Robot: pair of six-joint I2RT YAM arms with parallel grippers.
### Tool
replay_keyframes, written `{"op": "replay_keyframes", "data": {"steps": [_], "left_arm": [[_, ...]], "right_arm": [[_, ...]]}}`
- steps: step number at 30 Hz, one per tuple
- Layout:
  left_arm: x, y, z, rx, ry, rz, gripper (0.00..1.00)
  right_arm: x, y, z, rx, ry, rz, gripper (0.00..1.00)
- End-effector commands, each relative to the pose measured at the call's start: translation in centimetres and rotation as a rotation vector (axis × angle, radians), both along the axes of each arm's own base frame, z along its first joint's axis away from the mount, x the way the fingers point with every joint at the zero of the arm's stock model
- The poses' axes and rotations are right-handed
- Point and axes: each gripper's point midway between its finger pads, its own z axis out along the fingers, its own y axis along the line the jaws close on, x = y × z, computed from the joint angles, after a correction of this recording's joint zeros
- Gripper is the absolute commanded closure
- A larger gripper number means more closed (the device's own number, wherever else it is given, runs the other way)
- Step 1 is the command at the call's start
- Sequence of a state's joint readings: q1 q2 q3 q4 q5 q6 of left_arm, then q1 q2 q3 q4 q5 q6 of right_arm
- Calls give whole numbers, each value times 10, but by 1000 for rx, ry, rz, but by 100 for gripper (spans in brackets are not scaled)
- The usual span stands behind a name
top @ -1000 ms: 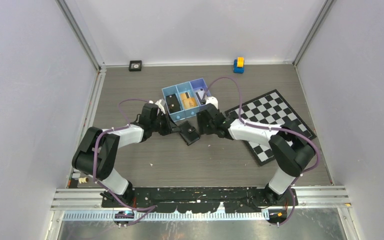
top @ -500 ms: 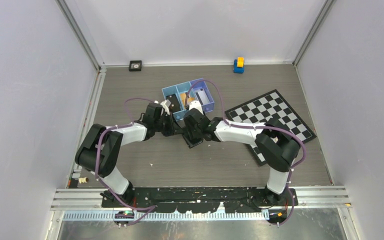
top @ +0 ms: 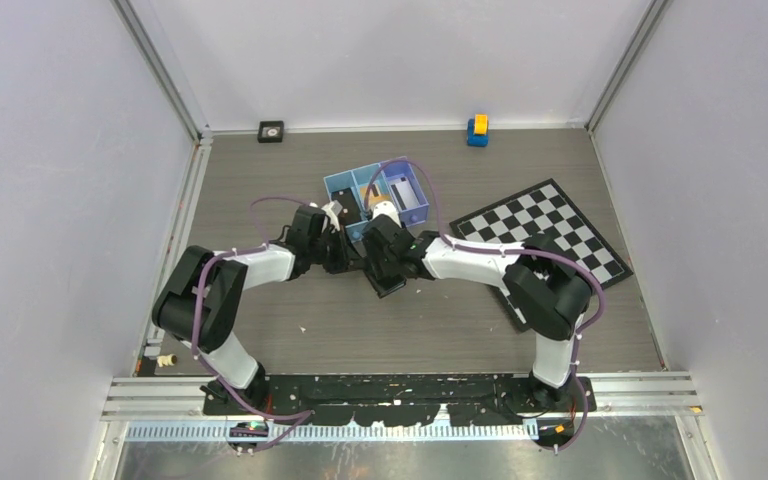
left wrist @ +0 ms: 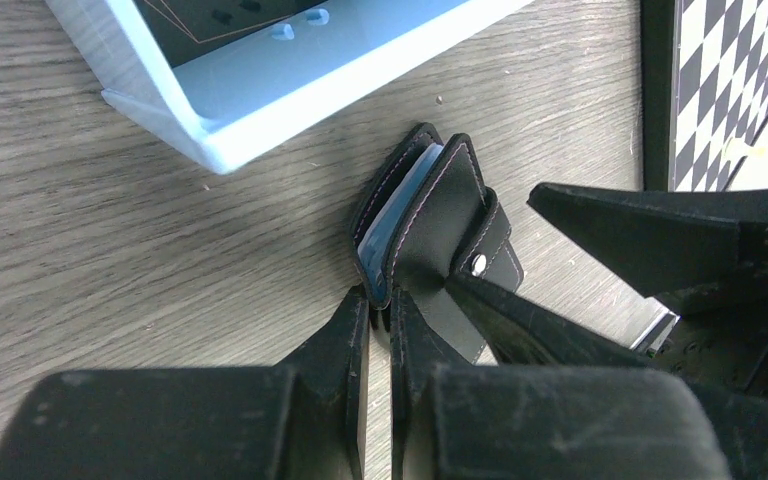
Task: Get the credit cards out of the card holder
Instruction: Open the card holder at the center of the board.
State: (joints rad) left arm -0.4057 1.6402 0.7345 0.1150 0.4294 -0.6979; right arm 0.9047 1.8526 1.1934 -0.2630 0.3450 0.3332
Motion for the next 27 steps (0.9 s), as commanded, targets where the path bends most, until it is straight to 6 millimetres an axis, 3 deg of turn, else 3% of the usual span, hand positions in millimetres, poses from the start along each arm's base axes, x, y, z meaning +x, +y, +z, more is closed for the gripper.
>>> {"op": "replay_keyframes", "data": {"steps": [1, 9, 14, 27], "left_arm": [[3, -4, 5, 1, -17, -31, 100], [4, -3, 5, 12, -19, -26, 100], [4, -2, 1, 20, -6, -25, 100], [5, 2, 0, 50, -8, -22, 100]], "right_arm": [[-10, 12, 1, 8, 19, 56, 40], [-8, 0, -11, -88, 45, 10, 42], [1, -17, -9, -150, 7, -63, 66], [17, -43, -7, -136, 7, -189, 98]]}}
